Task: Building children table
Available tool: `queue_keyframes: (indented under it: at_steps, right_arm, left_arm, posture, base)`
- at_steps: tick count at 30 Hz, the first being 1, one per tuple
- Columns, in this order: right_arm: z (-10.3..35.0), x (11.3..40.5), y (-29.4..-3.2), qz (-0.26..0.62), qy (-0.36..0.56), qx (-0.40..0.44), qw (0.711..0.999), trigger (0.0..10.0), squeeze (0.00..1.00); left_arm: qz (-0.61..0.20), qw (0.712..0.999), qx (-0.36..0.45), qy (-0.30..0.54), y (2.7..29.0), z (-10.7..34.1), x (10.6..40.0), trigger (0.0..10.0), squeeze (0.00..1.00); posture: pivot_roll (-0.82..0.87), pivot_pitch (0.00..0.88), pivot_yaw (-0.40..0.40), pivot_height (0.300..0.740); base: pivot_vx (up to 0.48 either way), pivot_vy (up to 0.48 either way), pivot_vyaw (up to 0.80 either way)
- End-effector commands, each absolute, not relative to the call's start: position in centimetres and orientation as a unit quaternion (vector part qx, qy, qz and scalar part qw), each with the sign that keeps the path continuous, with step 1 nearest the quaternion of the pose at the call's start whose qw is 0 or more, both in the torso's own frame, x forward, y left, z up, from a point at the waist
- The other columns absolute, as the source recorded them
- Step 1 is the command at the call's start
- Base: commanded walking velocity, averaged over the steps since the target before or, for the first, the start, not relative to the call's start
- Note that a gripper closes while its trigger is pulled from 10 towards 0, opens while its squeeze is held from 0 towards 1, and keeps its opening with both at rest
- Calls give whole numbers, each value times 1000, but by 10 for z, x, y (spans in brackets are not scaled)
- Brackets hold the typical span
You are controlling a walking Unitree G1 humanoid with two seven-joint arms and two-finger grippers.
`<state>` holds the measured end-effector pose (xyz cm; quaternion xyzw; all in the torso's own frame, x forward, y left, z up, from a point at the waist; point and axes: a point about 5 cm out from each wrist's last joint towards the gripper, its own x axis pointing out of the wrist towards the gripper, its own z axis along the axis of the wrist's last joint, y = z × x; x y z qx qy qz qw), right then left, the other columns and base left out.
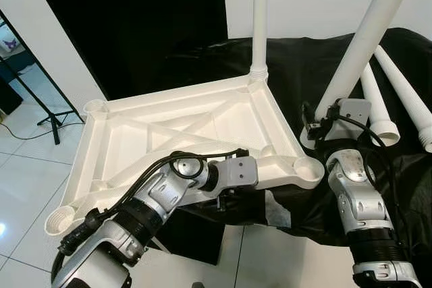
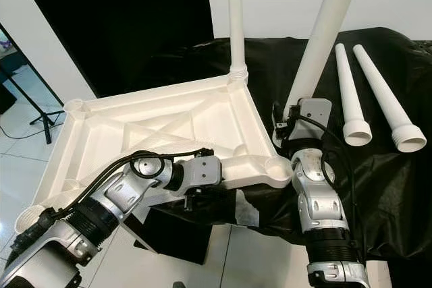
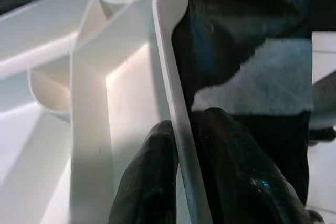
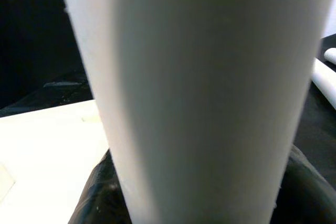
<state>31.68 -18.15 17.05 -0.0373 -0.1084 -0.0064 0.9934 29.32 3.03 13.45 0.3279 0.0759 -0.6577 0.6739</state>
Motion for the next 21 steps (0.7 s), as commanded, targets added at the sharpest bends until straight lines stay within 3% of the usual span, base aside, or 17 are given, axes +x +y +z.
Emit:
queue_keyframes:
  at_steps: [1,11,13,15,17,18,21]
  right_arm:
    - [173,316,-176,2,-113,-30,993,10000,0]
    - [172,317,-174,9,-112,-32,993,10000,0]
    - [175,319,-171,16,-115,-31,993,10000,0]
    - [175,319,-171,16,-115,-31,993,10000,0]
    - [178,320,-164,31,-117,-32,992,10000,0]
    - [178,320,-164,31,-117,-32,992,10000,0]
    - [179,320,-156,46,-118,-38,991,10000,0]
  left_arm:
    - [-646,686,327,71,33,139,297,10000,0]
    - [-665,701,245,81,48,165,290,10000,0]
    - [-648,734,195,57,54,181,294,10000,0]
    - [-648,734,195,57,54,181,294,10000,0]
    - [-604,781,156,22,58,192,301,10000,0]
    - [-604,781,156,22,58,192,301,10000,0]
    - [-561,817,134,2,61,192,302,10000,0]
  posture:
    - [-31,0,116,740]
    - [-15,0,104,740]
    - [-7,0,97,740]
    - [-7,0,97,740]
    - [1,0,88,740]
    - [1,0,88,740]
    - [6,0,79,740]
  base:
    - [0,0,0]
    - [0,0,0]
    - [0,0,0]
    - [0,0,0]
    - [0,0,0]
    - [0,0,0]
    - [0,0,0]
